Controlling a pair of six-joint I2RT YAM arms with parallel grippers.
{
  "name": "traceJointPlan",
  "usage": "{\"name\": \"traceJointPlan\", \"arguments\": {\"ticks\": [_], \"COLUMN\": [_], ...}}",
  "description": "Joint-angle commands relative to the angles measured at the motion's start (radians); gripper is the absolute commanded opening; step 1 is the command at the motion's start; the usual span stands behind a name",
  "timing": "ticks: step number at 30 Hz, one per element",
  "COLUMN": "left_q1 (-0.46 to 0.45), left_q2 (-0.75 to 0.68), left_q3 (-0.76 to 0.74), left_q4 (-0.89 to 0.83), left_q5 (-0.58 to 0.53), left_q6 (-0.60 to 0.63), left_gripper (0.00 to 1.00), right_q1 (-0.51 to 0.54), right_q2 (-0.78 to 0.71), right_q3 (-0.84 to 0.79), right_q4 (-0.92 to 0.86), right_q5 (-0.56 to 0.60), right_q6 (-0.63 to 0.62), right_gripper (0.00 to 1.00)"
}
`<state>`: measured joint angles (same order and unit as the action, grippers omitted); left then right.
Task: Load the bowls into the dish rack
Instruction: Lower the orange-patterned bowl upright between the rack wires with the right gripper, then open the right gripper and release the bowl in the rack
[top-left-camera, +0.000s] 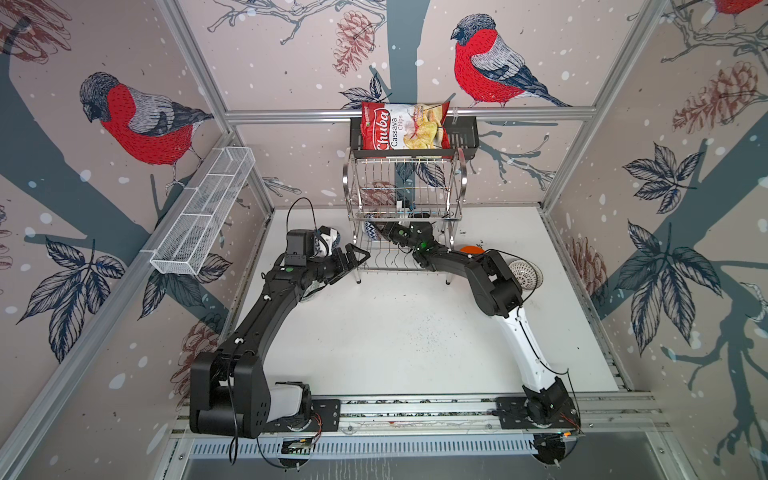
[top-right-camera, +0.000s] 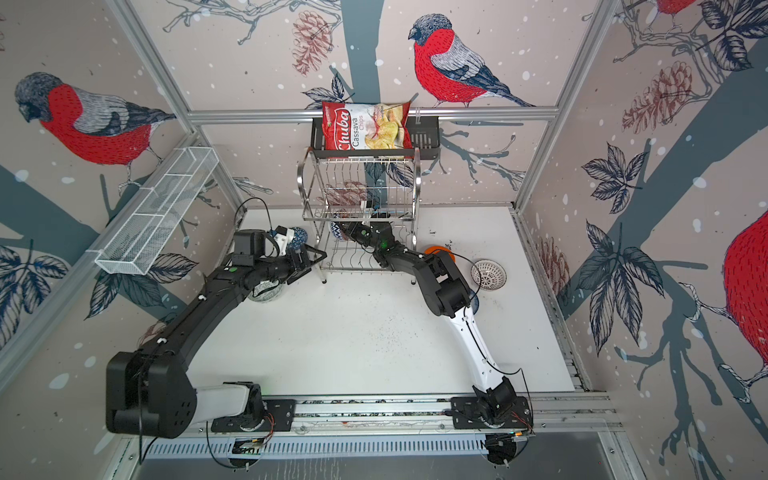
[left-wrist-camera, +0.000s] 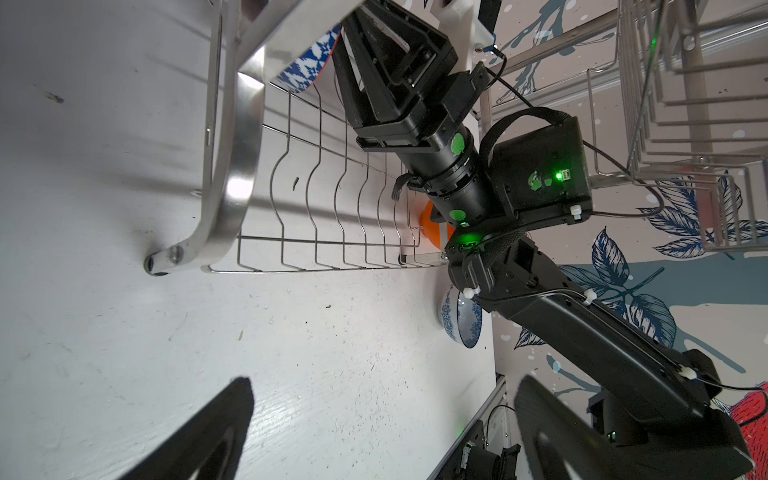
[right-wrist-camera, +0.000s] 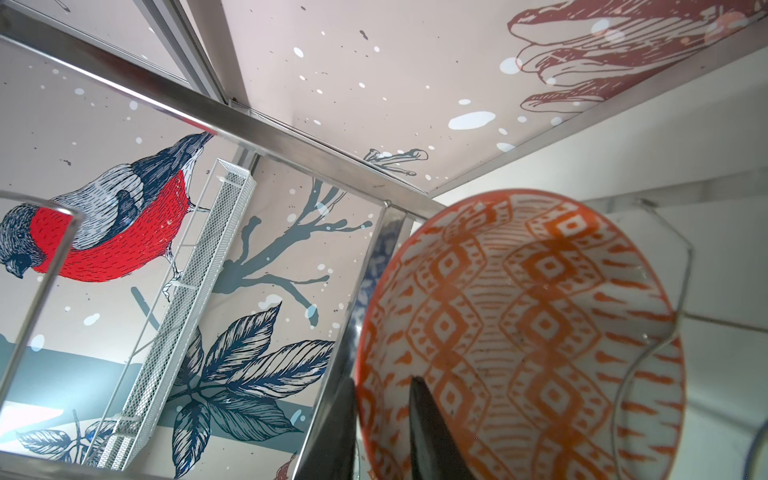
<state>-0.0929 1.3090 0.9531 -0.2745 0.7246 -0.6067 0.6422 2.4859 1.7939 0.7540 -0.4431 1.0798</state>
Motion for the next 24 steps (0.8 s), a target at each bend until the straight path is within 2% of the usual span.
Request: {"name": "traceJointPlan", "arguments": {"ticks": [1, 15, 24], "left_q1": [0.002, 0.002, 0.002], "left_q2": [-0.008, -0.021, -0.03], "left_q3": [-0.005, -0.021, -0.03], "left_q4": [0.019, 0.022, 0.012], "left_q5": [-0.006, -0.008, -0.027], "left_q6": [-0.005, -0.014, -0.013], "left_gripper": [0.98, 0.98, 0.98], "right_q1": [0.003, 0.017, 0.03], "right_q2": [-0.027, -0.086, -0.138], "right_q3": [-0.024, -0.126, -0.214], "right_q4": [0.048, 0.121, 0.171], "right_q5": [0.026, 0.071, 0.096], "right_q6": [0.007, 0.036, 0.031], "right_gripper": [0.24, 0.25, 0.31]}}
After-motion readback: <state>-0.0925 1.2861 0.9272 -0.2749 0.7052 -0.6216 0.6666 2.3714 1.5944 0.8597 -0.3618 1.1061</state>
